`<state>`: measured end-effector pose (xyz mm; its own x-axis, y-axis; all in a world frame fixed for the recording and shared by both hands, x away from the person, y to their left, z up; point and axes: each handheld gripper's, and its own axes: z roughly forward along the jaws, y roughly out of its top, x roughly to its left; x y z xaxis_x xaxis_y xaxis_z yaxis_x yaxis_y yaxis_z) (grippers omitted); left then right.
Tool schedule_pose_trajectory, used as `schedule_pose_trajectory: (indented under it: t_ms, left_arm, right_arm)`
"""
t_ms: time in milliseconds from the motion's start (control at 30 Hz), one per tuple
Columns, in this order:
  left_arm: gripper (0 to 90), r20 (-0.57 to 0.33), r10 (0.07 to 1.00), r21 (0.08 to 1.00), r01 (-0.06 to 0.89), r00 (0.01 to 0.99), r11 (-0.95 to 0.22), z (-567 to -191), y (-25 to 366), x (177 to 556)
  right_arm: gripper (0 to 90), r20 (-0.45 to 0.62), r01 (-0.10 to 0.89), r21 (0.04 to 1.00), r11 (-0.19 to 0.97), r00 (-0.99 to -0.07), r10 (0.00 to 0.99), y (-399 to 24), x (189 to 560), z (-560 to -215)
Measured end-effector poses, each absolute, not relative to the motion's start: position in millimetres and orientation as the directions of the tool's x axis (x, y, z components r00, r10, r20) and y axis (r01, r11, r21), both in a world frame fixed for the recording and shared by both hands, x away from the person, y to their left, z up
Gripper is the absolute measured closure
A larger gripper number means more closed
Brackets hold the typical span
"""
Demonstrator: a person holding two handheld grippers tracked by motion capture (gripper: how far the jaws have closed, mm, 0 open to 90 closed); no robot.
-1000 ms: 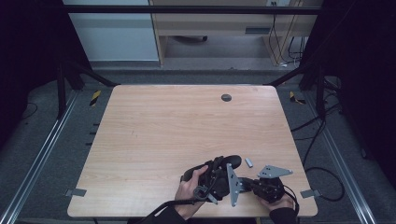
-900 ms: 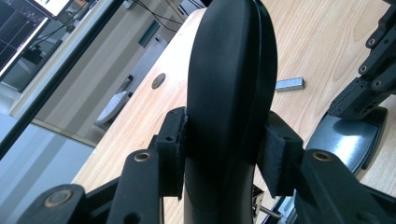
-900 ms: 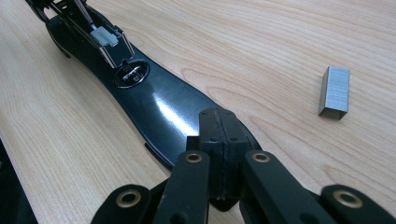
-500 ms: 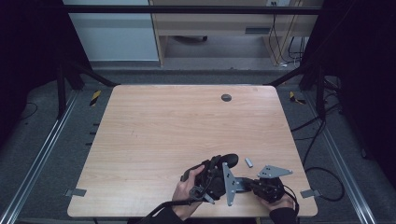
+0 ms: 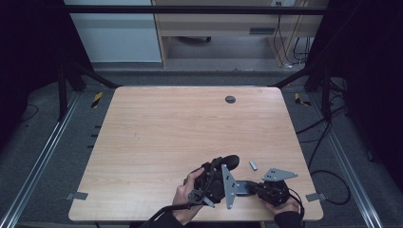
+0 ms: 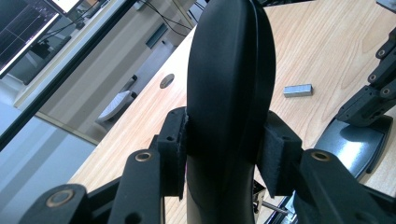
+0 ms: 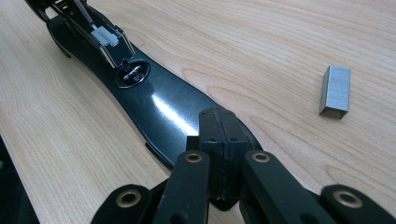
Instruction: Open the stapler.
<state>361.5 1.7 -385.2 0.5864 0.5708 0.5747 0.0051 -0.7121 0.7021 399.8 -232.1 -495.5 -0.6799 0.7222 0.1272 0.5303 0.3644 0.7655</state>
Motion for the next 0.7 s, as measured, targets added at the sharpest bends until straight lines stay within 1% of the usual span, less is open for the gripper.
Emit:
schedule_pose_trajectory:
  t_ms: [400,700]
  left_arm:
    - [57.4,0.577,0.579,0.709,-0.001,0.575,-0.706,-387,1,360]
    - [57.6,0.537,0.622,0.748,0.021,0.57,-0.664,-382,12,360]
  right_arm:
    - [90.0,0.131,0.542,0.755,0.368,-0.675,0.726,-231,400,-494]
    - [90.0,0.12,0.537,0.755,0.377,-0.678,0.725,-230,400,-494]
